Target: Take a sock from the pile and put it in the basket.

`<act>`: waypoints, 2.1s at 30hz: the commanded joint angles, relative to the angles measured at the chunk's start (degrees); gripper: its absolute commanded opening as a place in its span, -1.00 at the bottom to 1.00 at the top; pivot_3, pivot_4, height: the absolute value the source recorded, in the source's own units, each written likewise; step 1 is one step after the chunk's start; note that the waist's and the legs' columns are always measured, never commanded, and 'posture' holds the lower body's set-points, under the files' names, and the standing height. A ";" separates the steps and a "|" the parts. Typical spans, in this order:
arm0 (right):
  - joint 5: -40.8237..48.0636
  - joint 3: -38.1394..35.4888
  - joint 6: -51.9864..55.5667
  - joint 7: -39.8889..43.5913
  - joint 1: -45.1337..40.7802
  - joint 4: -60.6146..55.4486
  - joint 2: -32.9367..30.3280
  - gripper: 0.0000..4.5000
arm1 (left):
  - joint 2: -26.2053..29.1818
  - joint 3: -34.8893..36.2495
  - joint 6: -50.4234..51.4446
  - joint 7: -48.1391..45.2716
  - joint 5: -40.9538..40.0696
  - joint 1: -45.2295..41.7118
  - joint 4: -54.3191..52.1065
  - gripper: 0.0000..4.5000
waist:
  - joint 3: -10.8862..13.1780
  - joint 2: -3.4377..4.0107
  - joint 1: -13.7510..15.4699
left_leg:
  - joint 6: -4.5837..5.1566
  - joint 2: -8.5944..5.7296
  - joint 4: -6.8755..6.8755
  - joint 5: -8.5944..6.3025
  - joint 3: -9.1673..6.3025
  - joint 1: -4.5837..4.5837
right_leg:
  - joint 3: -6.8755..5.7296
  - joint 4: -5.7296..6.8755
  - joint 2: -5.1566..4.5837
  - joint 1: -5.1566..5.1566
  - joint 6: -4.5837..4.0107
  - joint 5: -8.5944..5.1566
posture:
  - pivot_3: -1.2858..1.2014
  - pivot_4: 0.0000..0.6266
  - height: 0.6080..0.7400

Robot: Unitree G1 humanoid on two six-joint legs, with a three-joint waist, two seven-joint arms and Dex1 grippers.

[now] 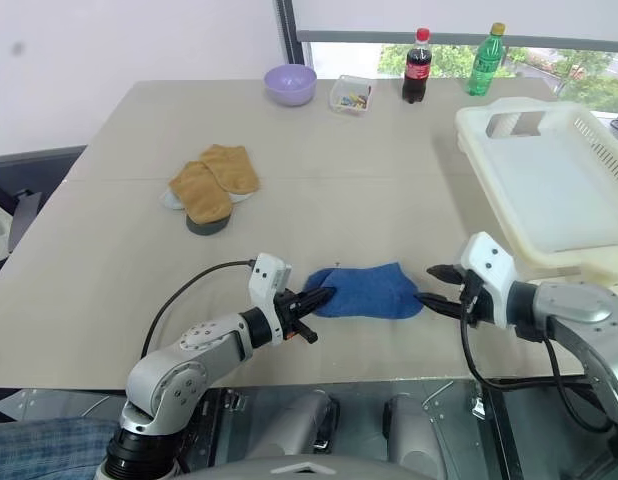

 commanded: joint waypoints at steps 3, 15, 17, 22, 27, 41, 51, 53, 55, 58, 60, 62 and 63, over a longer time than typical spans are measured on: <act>4.35 -2.51 0.97 0.14 -2.81 -3.77 0.25 0.07 | 0.46 -0.09 -0.84 -0.55 0.14 0.16 -0.91 -1.00 | 0.00 0.01 -0.19 | 0.01 0.00 0.00 -0.01 0.00 0.00 | 0.00 -0.03 0.00 0.02 0.00 0.00 | 0.03 -0.52 1.00; -21.00 23.17 -14.72 -4.53 -6.13 6.82 7.86 0.07 | 0.93 -0.58 -1.41 -1.54 -0.01 0.22 -0.45 -1.00 | 0.00 -0.01 0.01 | -0.18 -0.03 -0.01 0.11 -0.01 0.00 | -0.02 -0.10 0.00 0.03 0.00 0.01 | 0.03 -0.52 1.00; -23.21 24.07 -16.47 -3.80 -5.43 8.52 6.83 0.09 | 1.45 -0.27 -1.61 -2.09 -0.17 0.59 -0.81 -0.68 | 0.00 -0.01 -0.05 | -0.19 -0.02 -0.01 0.11 -0.02 0.01 | -0.05 -0.10 0.01 0.03 0.00 0.01 | 0.03 -0.52 1.00; -22.19 22.84 -15.67 -2.50 -4.83 9.08 7.70 0.09 | 1.24 1.23 -3.56 -3.02 -0.63 1.32 -0.85 0.18 | -0.03 0.03 -0.11 | -0.20 0.00 -0.05 0.12 -0.02 0.06 | -0.02 -0.10 0.03 0.05 -0.01 0.01 | 0.03 -0.52 1.00; -23.01 23.36 -15.14 -2.39 -5.13 8.66 8.16 0.09 | 1.48 5.69 -1.59 -3.35 -4.07 -0.51 0.41 0.95 | -0.03 0.03 -0.10 | -0.20 0.01 -0.05 0.11 -0.02 0.08 | -0.03 -0.10 0.03 0.06 -0.01 0.01 | 0.03 -0.52 1.00; -24.60 24.56 -13.18 -2.72 -5.40 8.05 9.84 0.09 | 0.88 10.56 19.61 -3.73 -16.35 -11.92 19.30 0.95 | -0.58 -0.03 -0.04 | -0.20 -0.01 -0.05 0.11 -0.04 0.42 | -0.04 -0.05 0.05 0.31 0.00 0.01 | 0.03 -0.52 1.00; -25.83 23.86 -12.26 -3.68 -5.43 7.58 10.79 0.09 | -8.15 19.60 28.94 -8.32 -40.85 -17.78 22.67 0.95 | -0.54 -0.18 -0.29 | -0.21 0.01 -0.06 0.11 -0.11 0.55 | -0.07 -0.09 0.06 0.44 0.01 0.00 | 0.03 -0.52 1.00; -25.90 23.74 -12.09 -3.79 -5.32 7.46 10.90 0.09 | -8.52 20.85 26.91 -6.72 -41.11 -18.10 22.83 0.95 | -0.55 -0.16 -0.40 | -0.26 0.03 -0.06 0.11 -0.11 0.55 | -0.06 -0.06 0.07 0.41 0.00 0.00 | 0.03 -0.52 1.00; -26.02 23.73 -11.92 -3.87 -5.22 7.30 10.97 0.09 | -8.45 21.48 25.83 -5.83 -42.02 -17.98 22.44 0.95 | -0.55 -0.15 -0.46 | -0.40 0.03 -0.08 0.05 -0.10 0.56 | -0.04 -0.05 0.07 0.42 0.00 0.00 | 0.03 -0.52 1.00; -26.13 23.69 -11.65 -4.02 -5.13 7.00 11.05 0.09 | -8.76 22.00 26.03 -3.96 -45.68 -17.41 22.16 0.95 | -0.54 -0.17 -0.32 | -0.46 0.00 -0.08 0.02 -0.10 0.51 | -0.04 -0.10 0.06 0.40 -0.01 0.00 | 0.03 -0.52 1.00; -26.09 23.54 -11.33 -4.07 -5.24 6.79 11.13 0.09 | -8.39 20.65 26.33 -3.13 -45.55 -16.60 21.54 0.95 | -0.54 -0.17 -0.27 | -0.46 0.00 -0.08 0.02 -0.10 0.49 | -0.04 -0.10 0.06 0.38 -0.01 0.01 | 0.03 -0.52 1.00; -25.92 23.32 -10.88 -3.97 -5.48 6.42 11.07 0.09 | -8.42 19.51 25.86 -2.66 -44.99 -15.94 21.41 0.95 | -0.54 -0.17 -0.27 | -0.47 0.00 -0.08 0.02 -0.10 0.49 | -0.04 -0.10 0.06 0.38 -0.01 0.01 | 0.03 -0.52 1.00; -25.79 23.18 -10.70 -3.86 -5.64 6.18 10.99 0.09 | -8.57 19.10 25.46 -2.40 -44.81 -15.85 21.61 0.95 | -0.54 -0.17 -0.26 | -0.47 0.00 -0.08 0.02 -0.10 0.49 | -0.04 -0.10 0.06 0.38 -0.01 0.01 | 0.03 -0.52 1.00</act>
